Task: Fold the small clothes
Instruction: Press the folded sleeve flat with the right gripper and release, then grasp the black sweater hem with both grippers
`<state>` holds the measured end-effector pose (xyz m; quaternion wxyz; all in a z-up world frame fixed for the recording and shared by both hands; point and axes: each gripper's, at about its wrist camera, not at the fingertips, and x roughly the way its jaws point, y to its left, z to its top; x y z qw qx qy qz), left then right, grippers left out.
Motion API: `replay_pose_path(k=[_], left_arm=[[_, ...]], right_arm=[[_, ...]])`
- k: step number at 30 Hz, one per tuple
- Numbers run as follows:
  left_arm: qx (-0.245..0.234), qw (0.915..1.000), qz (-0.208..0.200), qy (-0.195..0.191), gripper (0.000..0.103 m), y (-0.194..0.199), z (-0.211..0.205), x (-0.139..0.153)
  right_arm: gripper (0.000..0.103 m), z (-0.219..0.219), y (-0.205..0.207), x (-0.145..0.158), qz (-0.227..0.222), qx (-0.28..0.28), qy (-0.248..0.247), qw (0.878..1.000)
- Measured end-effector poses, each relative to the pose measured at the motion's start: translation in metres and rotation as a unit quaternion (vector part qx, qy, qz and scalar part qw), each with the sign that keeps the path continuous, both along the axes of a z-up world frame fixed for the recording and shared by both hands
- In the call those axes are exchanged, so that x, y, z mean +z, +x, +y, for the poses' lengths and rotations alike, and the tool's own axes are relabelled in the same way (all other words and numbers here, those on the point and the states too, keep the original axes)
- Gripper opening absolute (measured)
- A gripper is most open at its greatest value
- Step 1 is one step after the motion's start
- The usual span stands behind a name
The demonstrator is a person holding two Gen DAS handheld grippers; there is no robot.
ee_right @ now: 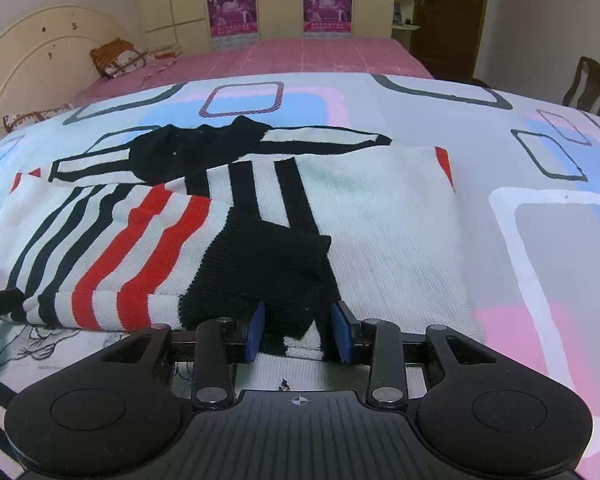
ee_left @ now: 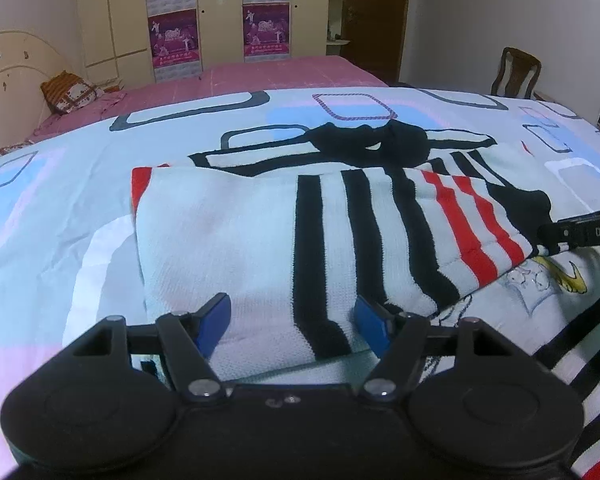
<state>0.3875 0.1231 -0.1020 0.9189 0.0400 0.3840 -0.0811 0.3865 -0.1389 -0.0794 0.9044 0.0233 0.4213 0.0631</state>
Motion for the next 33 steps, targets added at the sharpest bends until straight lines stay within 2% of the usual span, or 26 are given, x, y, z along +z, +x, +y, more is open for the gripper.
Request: replay_pose_path(k=[2,3,4,5,7,9,11,12,13,14,15,16,19,20,21,22,23,29,33], left_arm=[[0.001,1.0000,-0.003,0.001,0.071,-0.005,0.001,0.007],[0.003,1.0000,-0.007,0.005,0.075,-0.009,0.003,0.010],[0.006,0.9999,-0.011,0.009,0.076,-0.015,0.005,0.012],[0.008,0.9998,-0.013,0.011,0.077,-0.021,0.007,0.013],[0.012,0.9997,-0.016,0.017,0.077,-0.034,0.011,0.015],[0.021,0.9992,-0.014,0.030,0.078,-0.048,0.015,0.016],[0.029,0.9992,-0.017,0.021,0.077,-0.067,0.023,0.015],[0.042,0.9989,-0.014,0.019,0.071,-0.077,0.028,0.014],[0.052,0.9984,-0.015,0.017,0.065,-0.086,0.032,0.014],[0.059,0.9980,-0.014,0.016,0.034,-0.096,0.036,0.013],[0.072,0.9973,-0.007,0.015,0.009,-0.105,0.040,0.012],[0.079,0.9969,-0.006,0.007,0.006,-0.114,0.043,0.012],[0.093,0.9956,-0.005,-0.015,0.007,-0.146,0.049,0.015],[0.095,0.9954,-0.004,-0.016,0.024,-0.156,0.048,0.016],[0.102,0.9947,-0.003,-0.016,0.072,-0.164,0.047,0.018],[0.118,0.9930,-0.009,-0.010,0.096,-0.175,0.043,0.020],[0.124,0.9920,-0.022,-0.010,0.098,-0.187,0.041,0.022],[0.117,0.9924,0.013,-0.038,0.098,-0.229,0.022,0.018],[0.114,0.9932,0.018,-0.017,0.098,-0.256,0.006,0.013]], right_arm=[[0.037,-0.001,-0.004,0.007,-0.005,-0.009,0.000,1.000],[0.043,-0.004,-0.011,0.012,-0.017,-0.025,-0.001,1.000],[0.073,-0.007,-0.017,0.016,-0.027,-0.041,-0.001,0.999],[0.084,-0.013,-0.026,0.021,-0.040,-0.046,0.012,0.998],[0.084,-0.023,-0.039,0.026,-0.046,-0.043,0.043,0.997],[0.083,-0.034,-0.050,0.028,-0.038,-0.042,0.054,0.997],[0.083,-0.045,-0.063,0.029,-0.036,-0.041,0.061,0.997],[0.083,-0.050,-0.069,0.029,-0.034,-0.040,0.065,0.997],[0.078,-0.056,-0.077,0.029,-0.032,-0.040,0.069,0.996],[0.073,-0.061,-0.084,0.030,-0.030,-0.040,0.071,0.996],[0.073,-0.066,-0.092,0.031,-0.029,-0.040,0.071,0.996],[0.073,-0.070,-0.100,0.031,-0.030,-0.040,0.072,0.996],[0.073,-0.086,-0.131,0.034,-0.032,-0.040,0.085,0.995],[0.073,-0.093,-0.146,0.035,-0.031,-0.038,0.091,0.995],[0.073,-0.098,-0.158,0.035,-0.031,-0.038,0.093,0.994],[0.073,-0.102,-0.170,0.035,-0.030,-0.037,0.098,0.994],[0.073,-0.108,-0.184,0.034,-0.024,-0.037,0.108,0.993],[0.073,-0.131,-0.250,0.025,0.005,-0.038,0.151,0.988],[0.073,-0.143,-0.277,0.021,0.015,-0.040,0.179,0.983]])
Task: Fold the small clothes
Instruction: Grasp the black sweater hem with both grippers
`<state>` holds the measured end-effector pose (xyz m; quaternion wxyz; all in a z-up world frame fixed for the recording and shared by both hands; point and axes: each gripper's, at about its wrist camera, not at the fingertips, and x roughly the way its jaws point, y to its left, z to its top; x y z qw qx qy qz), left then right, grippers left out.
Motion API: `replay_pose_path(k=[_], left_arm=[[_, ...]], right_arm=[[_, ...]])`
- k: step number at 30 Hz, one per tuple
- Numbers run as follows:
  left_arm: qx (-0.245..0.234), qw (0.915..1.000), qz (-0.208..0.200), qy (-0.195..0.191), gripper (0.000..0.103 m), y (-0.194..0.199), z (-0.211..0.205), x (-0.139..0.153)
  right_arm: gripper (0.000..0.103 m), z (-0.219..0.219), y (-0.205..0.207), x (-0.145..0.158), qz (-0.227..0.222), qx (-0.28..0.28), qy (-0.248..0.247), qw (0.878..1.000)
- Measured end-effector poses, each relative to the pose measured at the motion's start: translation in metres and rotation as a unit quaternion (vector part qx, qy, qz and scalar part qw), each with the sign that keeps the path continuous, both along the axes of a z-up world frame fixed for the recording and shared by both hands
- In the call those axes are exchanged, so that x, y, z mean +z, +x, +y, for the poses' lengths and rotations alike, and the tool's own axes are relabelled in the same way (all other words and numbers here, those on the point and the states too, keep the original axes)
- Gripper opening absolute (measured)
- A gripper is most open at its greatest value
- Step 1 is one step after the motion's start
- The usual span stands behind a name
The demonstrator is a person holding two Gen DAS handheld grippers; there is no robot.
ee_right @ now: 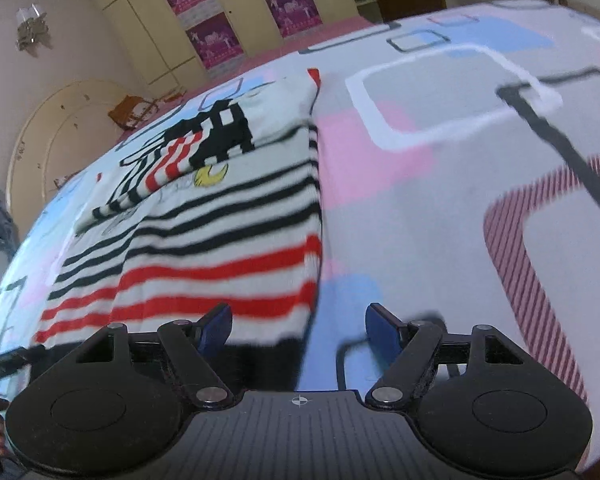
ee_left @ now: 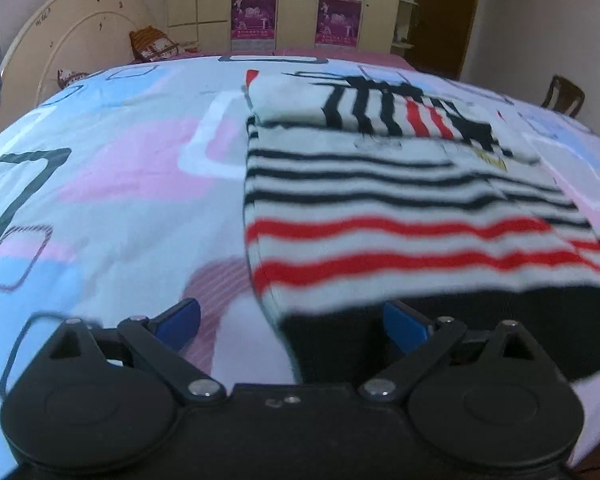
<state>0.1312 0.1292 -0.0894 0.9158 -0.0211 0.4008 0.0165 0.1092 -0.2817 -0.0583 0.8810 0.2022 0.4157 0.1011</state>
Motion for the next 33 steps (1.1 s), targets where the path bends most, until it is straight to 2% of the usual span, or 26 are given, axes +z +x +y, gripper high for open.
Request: replay_pose_path(k=[2,3,4,5,6,8,10,11,12,15,19,20,21,22,25,27,28,29,30,31,33], left_arm=[[-0.009,0.9999,-0.007,0.012,0.095,-0.014,-0.006,0.001],[-0.015,0.9997,-0.010,0.015,0.075,-0.019,-0.008,0.001],[-0.009,0.9998,-0.010,0.016,0.036,-0.025,-0.009,0.001],[-0.004,1.0000,-0.004,0.000,0.012,-0.027,-0.006,0.001],[0.006,0.9998,-0.009,-0.016,0.007,-0.032,-0.004,0.002],[0.007,0.9997,-0.011,-0.020,0.008,-0.035,-0.005,0.003],[0.012,0.9997,-0.003,-0.023,0.041,-0.034,-0.006,0.002],[0.020,0.9996,-0.001,-0.018,0.084,-0.034,-0.007,0.002],[0.025,0.9995,-0.005,-0.020,0.093,-0.035,-0.006,0.002],[0.007,0.9966,0.021,-0.080,0.093,-0.031,-0.001,-0.003],[-0.023,0.9894,0.022,-0.142,0.091,-0.023,0.004,-0.007],[-0.028,0.9863,0.021,-0.161,0.091,-0.018,0.008,-0.009],[-0.029,0.9837,0.018,-0.176,0.091,-0.014,0.012,-0.010],[-0.025,0.9801,0.012,-0.197,0.090,-0.009,0.018,-0.012],[-0.022,0.9648,0.011,-0.262,0.090,0.000,0.032,-0.017],[-0.027,0.9546,0.024,-0.296,0.082,-0.005,0.039,-0.017],[-0.035,0.9526,0.031,-0.301,0.076,-0.009,0.039,-0.016],[-0.040,0.9536,0.037,-0.296,0.066,-0.015,0.039,-0.016],[-0.041,0.9531,0.039,-0.298,0.061,-0.018,0.041,-0.017],[-0.034,0.9491,0.036,-0.311,0.060,-0.022,0.045,-0.020],[-0.009,0.9353,0.027,-0.353,0.058,-0.022,0.055,-0.027]], right_arm=[[0.073,-0.002,-0.008,-0.001,0.001,0.002,0.005,1.000],[0.073,-0.003,-0.012,-0.001,0.000,0.004,0.006,1.000],[0.073,-0.003,-0.015,-0.001,-0.001,0.007,0.008,1.000],[0.073,-0.003,-0.018,-0.001,-0.001,0.010,0.012,1.000],[0.073,-0.003,-0.020,-0.002,-0.003,0.012,0.015,1.000],[0.073,-0.002,-0.022,-0.003,-0.005,0.017,0.025,1.000],[0.073,-0.001,-0.025,-0.004,-0.005,0.021,0.035,0.999],[0.073,-0.001,-0.024,-0.005,-0.004,0.024,0.042,0.999],[0.073,-0.001,-0.025,-0.007,0.000,0.026,0.047,0.999],[0.073,-0.003,-0.025,-0.013,0.009,0.028,0.071,0.997],[0.073,-0.011,-0.022,-0.022,0.017,0.020,0.121,0.992],[0.069,-0.012,-0.019,-0.023,0.016,0.022,0.135,0.990],[0.061,-0.012,-0.015,-0.024,0.015,0.023,0.143,0.989],[0.048,-0.012,-0.012,-0.026,0.015,0.021,0.147,0.989],[0.045,-0.016,-0.004,-0.036,0.021,0.008,0.181,0.983],[0.045,-0.013,-0.008,-0.035,0.022,0.022,0.186,0.982],[0.045,-0.011,-0.012,-0.034,0.025,0.037,0.189,0.981],[0.045,-0.009,-0.016,-0.033,0.028,0.050,0.192,0.980],[0.045,-0.007,-0.019,-0.033,0.029,0.061,0.194,0.979],[0.045,-0.006,-0.022,-0.033,0.028,0.066,0.196,0.978],[0.045,-0.008,-0.021,-0.036,0.029,0.061,0.208,0.976]])
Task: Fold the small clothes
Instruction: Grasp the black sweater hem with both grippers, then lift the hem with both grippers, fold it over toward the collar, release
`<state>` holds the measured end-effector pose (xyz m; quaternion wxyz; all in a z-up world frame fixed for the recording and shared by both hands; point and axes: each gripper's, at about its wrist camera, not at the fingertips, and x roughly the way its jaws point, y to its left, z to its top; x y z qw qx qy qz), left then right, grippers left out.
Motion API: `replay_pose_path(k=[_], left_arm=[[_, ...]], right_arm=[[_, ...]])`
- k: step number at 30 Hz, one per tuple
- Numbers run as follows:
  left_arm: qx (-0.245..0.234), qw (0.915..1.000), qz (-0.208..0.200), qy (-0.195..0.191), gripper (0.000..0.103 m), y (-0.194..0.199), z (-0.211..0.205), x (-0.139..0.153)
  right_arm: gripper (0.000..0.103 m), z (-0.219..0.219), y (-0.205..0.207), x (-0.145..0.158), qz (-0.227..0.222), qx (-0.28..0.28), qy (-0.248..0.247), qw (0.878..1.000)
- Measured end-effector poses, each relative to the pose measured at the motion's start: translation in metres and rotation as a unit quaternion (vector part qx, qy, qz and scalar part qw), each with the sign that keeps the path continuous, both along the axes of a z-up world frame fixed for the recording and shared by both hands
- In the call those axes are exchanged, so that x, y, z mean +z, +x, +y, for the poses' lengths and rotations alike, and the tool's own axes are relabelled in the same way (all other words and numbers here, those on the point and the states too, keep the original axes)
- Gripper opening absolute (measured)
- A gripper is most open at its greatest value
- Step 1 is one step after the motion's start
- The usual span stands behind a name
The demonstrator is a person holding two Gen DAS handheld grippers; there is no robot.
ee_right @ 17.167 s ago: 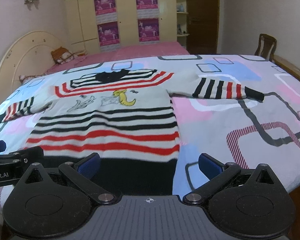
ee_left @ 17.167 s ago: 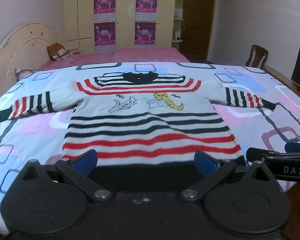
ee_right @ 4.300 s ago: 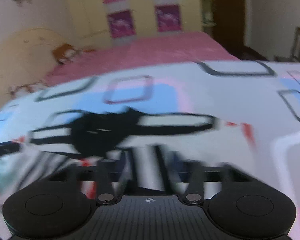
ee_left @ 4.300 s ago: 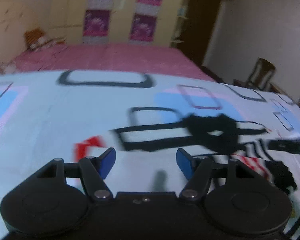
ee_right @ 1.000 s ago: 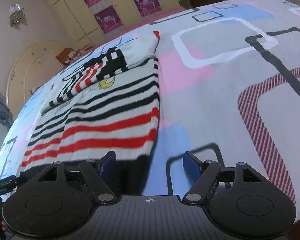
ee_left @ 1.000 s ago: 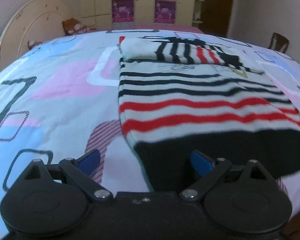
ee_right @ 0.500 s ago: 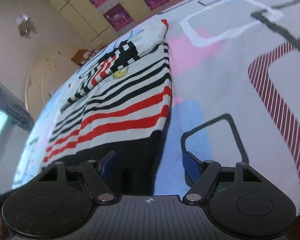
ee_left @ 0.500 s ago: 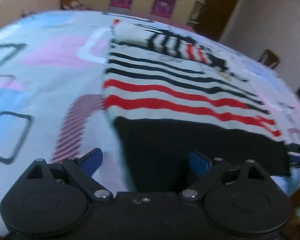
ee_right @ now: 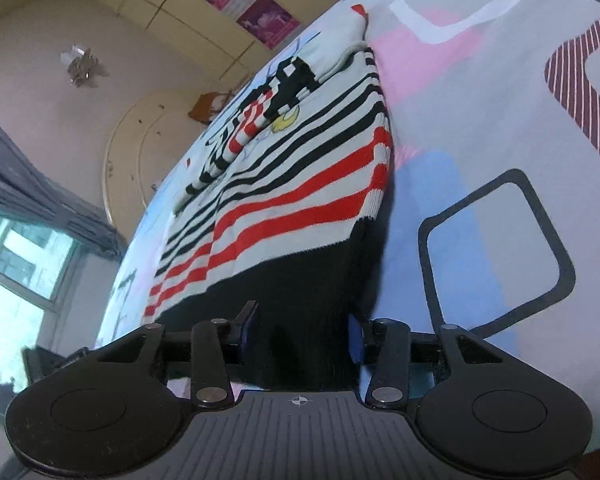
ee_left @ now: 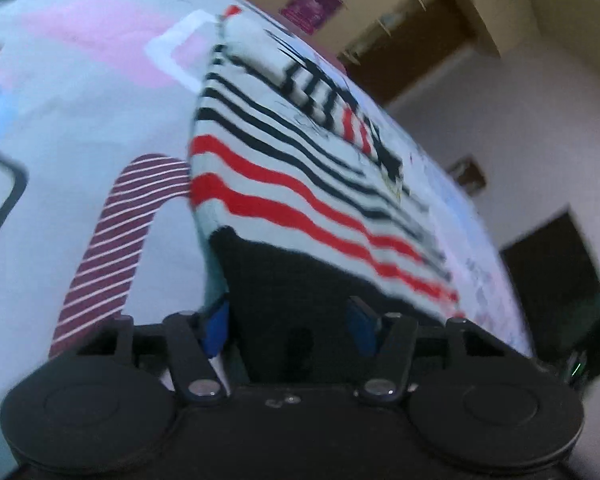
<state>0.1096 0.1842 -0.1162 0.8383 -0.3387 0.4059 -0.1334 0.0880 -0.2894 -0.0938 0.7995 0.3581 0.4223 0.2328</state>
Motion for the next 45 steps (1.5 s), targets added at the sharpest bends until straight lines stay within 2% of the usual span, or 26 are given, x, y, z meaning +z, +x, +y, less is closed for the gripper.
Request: replay_pose_path(k=[1,4,6,8,10,13,15,16,17,20,22,24,25,26,28,33,39,42,45], left_arm=[[0.009,0.9998,-0.001,-0.016,0.058,0.004,0.003,-0.003],[0.016,0.9988,-0.004,-0.046,0.058,0.018,0.004,-0.008],[0.003,0.9968,0.003,-0.080,0.058,0.024,0.002,-0.011],[-0.017,0.9976,0.003,-0.067,0.057,0.019,-0.007,-0.009],[-0.020,0.9987,-0.001,-0.048,0.051,0.013,-0.011,-0.008],[0.006,0.9987,0.008,-0.051,0.033,0.017,-0.006,-0.016],[0.015,0.9990,0.011,-0.041,0.019,0.021,-0.007,-0.017],[0.019,0.9994,0.010,-0.029,0.012,0.022,-0.009,-0.016],[0.024,0.9995,0.005,-0.021,0.006,0.022,-0.011,-0.014],[0.057,0.9937,-0.073,-0.063,0.006,-0.001,-0.004,0.003],[0.067,0.9955,-0.056,-0.038,0.006,-0.004,-0.003,0.000],[0.064,0.9979,0.004,-0.008,0.006,0.005,-0.005,-0.017],[0.071,0.9972,0.002,-0.022,0.006,0.005,-0.003,-0.020],[0.079,0.9964,0.003,-0.031,0.005,0.005,-0.002,-0.020],[0.084,0.9960,-0.008,-0.030,0.005,0.005,-0.003,-0.014],[0.107,0.9910,-0.053,-0.061,0.005,0.010,0.001,0.010],[0.104,0.9828,-0.136,-0.069,0.005,0.056,0.002,0.067],[0.099,0.9770,-0.171,-0.079,0.005,0.098,0.005,0.092],[0.090,0.9750,-0.187,-0.080,0.006,0.150,0.008,0.111]], right_arm=[[0.045,-0.001,0.002,-0.001,0.003,-0.004,0.008,1.000],[0.031,-0.003,0.015,-0.004,0.011,-0.004,0.024,1.000],[0.030,-0.002,0.020,-0.006,0.015,0.001,0.024,1.000],[0.029,-0.003,0.018,-0.006,0.017,0.007,0.031,0.999],[0.029,-0.003,0.014,-0.004,0.018,0.018,0.032,0.999],[0.028,-0.002,0.015,-0.003,0.017,0.021,0.014,1.000],[0.016,0.000,0.022,-0.003,0.025,0.014,0.003,1.000],[0.005,0.001,0.025,-0.002,0.026,0.016,-0.010,0.999],[0.005,0.004,0.026,-0.001,0.023,0.023,-0.020,0.999],[0.005,-0.004,0.016,0.018,-0.023,0.035,-0.001,0.999],[0.005,-0.014,0.010,0.025,-0.037,0.018,0.007,0.999],[0.004,-0.015,0.013,0.012,-0.012,0.012,-0.027,0.999],[0.005,-0.011,0.018,0.001,0.020,0.017,-0.047,0.999],[0.004,-0.012,0.019,-0.002,0.025,0.012,-0.037,0.999],[0.005,-0.017,0.018,0.005,0.013,-0.005,-0.019,1.000],[0.005,-0.027,0.030,0.034,-0.029,-0.023,0.002,0.999],[0.005,-0.023,0.089,0.093,-0.091,-0.035,0.016,0.995],[0.005,-0.020,0.131,0.118,-0.116,-0.051,0.031,0.991],[0.005,-0.018,0.178,0.138,-0.125,-0.071,0.045,0.989]])
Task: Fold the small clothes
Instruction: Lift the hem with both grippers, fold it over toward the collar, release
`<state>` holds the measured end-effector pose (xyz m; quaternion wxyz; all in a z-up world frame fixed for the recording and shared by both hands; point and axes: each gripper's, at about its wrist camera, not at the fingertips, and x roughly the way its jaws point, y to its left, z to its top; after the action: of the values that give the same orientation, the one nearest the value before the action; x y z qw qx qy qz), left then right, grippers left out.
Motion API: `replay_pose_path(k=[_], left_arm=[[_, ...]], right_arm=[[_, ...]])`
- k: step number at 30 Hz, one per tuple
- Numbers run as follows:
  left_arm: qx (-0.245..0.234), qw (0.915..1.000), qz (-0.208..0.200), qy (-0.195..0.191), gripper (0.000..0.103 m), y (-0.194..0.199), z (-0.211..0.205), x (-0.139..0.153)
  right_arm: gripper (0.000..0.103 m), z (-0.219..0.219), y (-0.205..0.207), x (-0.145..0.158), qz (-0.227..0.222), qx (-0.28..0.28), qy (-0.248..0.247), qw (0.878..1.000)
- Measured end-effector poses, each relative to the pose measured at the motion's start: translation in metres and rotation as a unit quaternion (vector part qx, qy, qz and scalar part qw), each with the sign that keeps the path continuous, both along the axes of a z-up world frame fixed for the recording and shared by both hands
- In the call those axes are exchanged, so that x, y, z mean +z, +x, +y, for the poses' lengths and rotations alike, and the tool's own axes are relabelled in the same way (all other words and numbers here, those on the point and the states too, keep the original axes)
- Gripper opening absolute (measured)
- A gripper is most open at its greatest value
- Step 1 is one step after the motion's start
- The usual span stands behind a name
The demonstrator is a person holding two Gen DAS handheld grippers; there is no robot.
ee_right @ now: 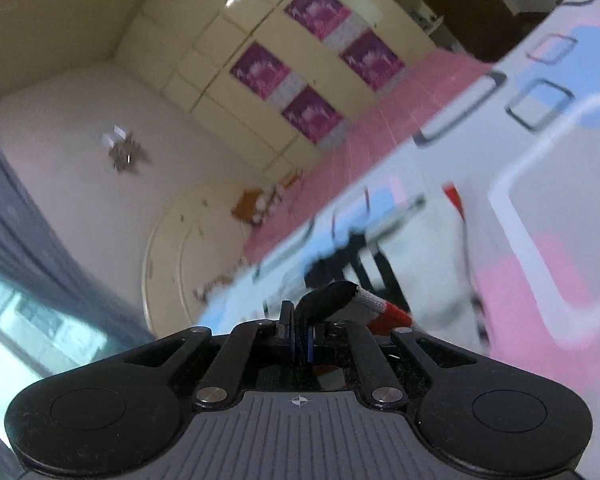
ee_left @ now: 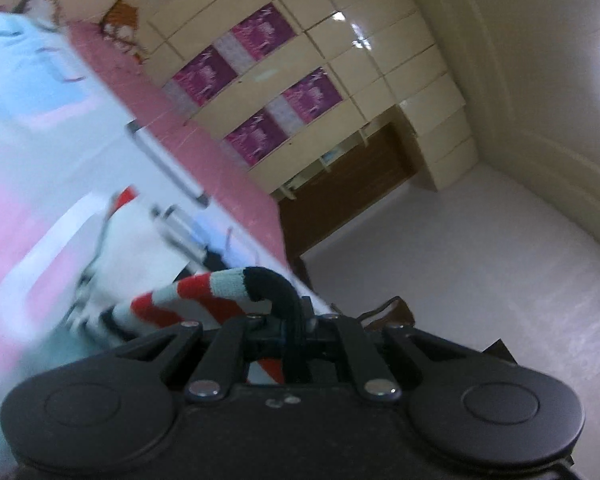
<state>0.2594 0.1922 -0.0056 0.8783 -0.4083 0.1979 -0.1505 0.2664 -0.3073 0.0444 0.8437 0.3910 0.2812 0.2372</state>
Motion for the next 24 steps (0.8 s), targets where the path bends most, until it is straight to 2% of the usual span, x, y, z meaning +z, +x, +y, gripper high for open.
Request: replay_pose_path(k=[4,7,10,12,17,19,20,21,22,23,24], left_arm=[[-0.012,0.9997,0.010,0.020,0.006,0.067,0.006,-0.001],[-0.013,0.9965,0.073,0.039,0.006,0.112,0.013,-0.035],[-0.017,0.9889,0.145,0.027,0.005,0.150,0.024,-0.078],[-0.020,0.9877,0.155,0.014,0.006,0.164,0.033,-0.092],[-0.037,0.9865,0.158,0.017,0.008,0.199,0.036,-0.109],[-0.047,0.9903,0.131,0.014,0.037,0.210,0.035,-0.112],[-0.048,0.9916,0.120,0.008,0.066,0.216,0.037,-0.113],[-0.043,0.9929,0.110,0.003,0.086,0.218,0.038,-0.113],[-0.038,0.9946,0.097,0.003,0.093,0.220,0.039,-0.112],[-0.038,0.9953,0.089,0.009,0.096,0.222,0.041,-0.109],[-0.041,0.9953,0.086,0.015,0.096,0.224,0.042,-0.105]], right_arm=[[0.005,0.008,0.062,0.008,0.012,-0.019,0.001,1.000],[0.005,0.015,0.107,-0.017,0.052,-0.023,-0.008,0.998],[0.005,0.026,0.148,-0.059,0.104,-0.020,-0.018,0.994],[0.005,0.031,0.169,-0.081,0.128,-0.021,-0.020,0.991],[0.005,0.027,0.209,-0.108,0.158,-0.030,0.011,0.987],[0.005,0.026,0.226,-0.123,0.164,-0.027,0.034,0.985],[0.013,0.026,0.232,-0.127,0.168,-0.032,0.039,0.985],[0.027,0.023,0.236,-0.128,0.173,-0.045,0.032,0.983],[0.070,0.020,0.235,-0.126,0.160,-0.073,0.019,0.984],[0.078,0.016,0.232,-0.122,0.137,-0.090,0.014,0.986],[0.078,0.012,0.231,-0.119,0.123,-0.099,0.009,0.987]])
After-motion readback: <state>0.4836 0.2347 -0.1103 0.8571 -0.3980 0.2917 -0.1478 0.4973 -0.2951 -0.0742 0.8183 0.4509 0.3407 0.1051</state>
